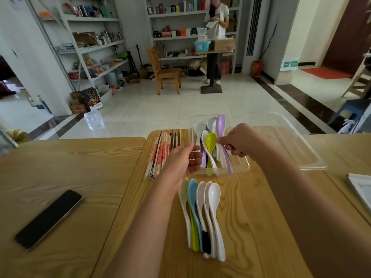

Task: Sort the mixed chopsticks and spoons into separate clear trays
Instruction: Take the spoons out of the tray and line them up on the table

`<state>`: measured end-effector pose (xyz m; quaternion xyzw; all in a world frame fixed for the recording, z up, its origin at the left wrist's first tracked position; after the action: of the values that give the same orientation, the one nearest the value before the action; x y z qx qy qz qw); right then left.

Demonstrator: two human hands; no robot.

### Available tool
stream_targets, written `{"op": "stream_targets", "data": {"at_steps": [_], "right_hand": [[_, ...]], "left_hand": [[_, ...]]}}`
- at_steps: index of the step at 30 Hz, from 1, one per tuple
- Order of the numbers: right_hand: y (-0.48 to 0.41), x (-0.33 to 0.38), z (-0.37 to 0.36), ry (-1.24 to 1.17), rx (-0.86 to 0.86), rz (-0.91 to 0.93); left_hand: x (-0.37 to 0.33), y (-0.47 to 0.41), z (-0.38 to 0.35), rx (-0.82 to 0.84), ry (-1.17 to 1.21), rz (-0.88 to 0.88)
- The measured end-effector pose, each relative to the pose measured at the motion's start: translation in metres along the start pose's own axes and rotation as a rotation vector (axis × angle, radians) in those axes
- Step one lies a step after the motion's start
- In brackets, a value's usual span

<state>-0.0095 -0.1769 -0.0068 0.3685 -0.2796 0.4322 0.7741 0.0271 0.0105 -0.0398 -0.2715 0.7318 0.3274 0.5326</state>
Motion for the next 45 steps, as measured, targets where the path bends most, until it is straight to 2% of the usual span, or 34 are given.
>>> {"op": "stream_targets", "data": {"at_steps": [7,16,28,32,38,45], "right_hand": [[0.083,-0.052,-0.060,0.003,0.104,-0.049],[0.099,-0.091,-0.111,0.137,0.162,-0.166],[0.087,-0.085,-0.126,0.110,0.152,-0.109],[0.084,-0.087,-0.119,0.156,0.131,-0.135],[0.085,-0.090,-0.117,0.094,0.166,-0.144],[0.078,-0.064,-0.078,0.043,0.077,-0.020]], "left_hand": [[0.048,0.062,-0.015,0.025,0.003,0.060],[0.073,0.092,-0.017,0.009,-0.048,0.138],[0.071,0.090,-0.011,0.005,-0.076,0.128],[0.070,0.086,-0.009,0.001,-0.078,0.126],[0.068,0.080,-0.011,0.005,-0.078,0.119],[0.049,0.061,-0.013,0.039,-0.066,0.077]]}}
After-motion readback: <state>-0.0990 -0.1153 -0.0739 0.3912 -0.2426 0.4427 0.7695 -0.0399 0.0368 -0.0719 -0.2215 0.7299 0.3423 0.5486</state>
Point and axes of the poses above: each hand's wrist, its own y-axis away from the middle knuckle, its own z-axis out of the back of the hand, x = y × z, the point moved 10 cm from there along -y, towards the middle knuckle, and after that the axes turned 11 degrees about x, right-handed, at the moved point
